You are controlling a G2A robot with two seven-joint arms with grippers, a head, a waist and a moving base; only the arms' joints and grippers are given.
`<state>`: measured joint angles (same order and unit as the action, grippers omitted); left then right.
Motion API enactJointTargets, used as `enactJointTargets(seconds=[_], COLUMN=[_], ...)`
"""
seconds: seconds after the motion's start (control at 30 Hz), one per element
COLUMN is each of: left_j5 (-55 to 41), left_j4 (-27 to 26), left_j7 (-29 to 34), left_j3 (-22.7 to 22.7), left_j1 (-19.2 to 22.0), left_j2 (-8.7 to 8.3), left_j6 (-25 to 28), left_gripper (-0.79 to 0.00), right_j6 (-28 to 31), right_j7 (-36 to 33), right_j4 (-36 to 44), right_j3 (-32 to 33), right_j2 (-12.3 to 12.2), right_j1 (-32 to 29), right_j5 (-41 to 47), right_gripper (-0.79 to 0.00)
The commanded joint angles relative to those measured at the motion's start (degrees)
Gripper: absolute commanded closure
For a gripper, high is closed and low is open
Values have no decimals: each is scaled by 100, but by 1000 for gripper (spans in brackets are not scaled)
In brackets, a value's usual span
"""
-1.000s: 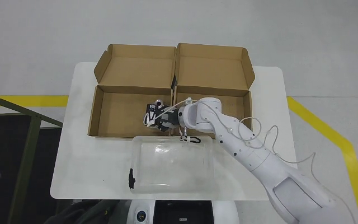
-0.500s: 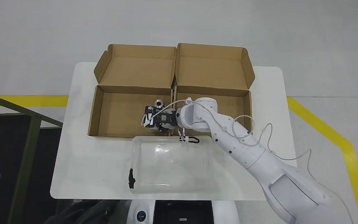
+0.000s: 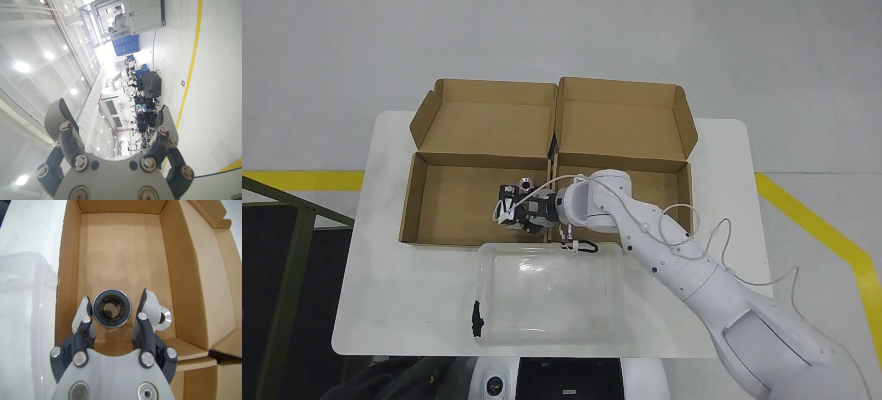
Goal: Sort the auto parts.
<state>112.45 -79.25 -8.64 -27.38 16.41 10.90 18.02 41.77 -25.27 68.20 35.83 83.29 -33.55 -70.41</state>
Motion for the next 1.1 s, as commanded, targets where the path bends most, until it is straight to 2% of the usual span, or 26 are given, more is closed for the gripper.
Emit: enactJointTargets(seconds=[0.0,0.07,0.17,0.47,0.8,0.97,1.07], left_j5=[0,0,0,0,0,0,0], left_j4=[0,0,0,0,0,0,0], left_j7=[0,0,0,0,0,0,0], left_j3=[0,0,0,0,0,0,0], left_j1=[0,0,0,0,0,0,0], left_j2=[0,0,0,0,0,0,0], left_j6=[0,0,0,0,0,0,0], left_gripper=[-785,-785,-785,-785,-785,-785,-785], right_j6=[33,62,65,105,100,-45,-183], right_j7=[17,29,115,62,122,427,736], right_j4=[127,295,574,1731,3274,3780,4018], right_j3=[56,124,274,911,1850,2430,2802], right_j2=[-14,-33,-74,-314,-657,-814,-900], right_j1=[-15,-40,-112,-611,-1810,-2543,-3025], right_j5=[2,6,24,-130,-418,-571,-707], right_gripper=[-477,-493,-468,-502,-570,-548,-573])
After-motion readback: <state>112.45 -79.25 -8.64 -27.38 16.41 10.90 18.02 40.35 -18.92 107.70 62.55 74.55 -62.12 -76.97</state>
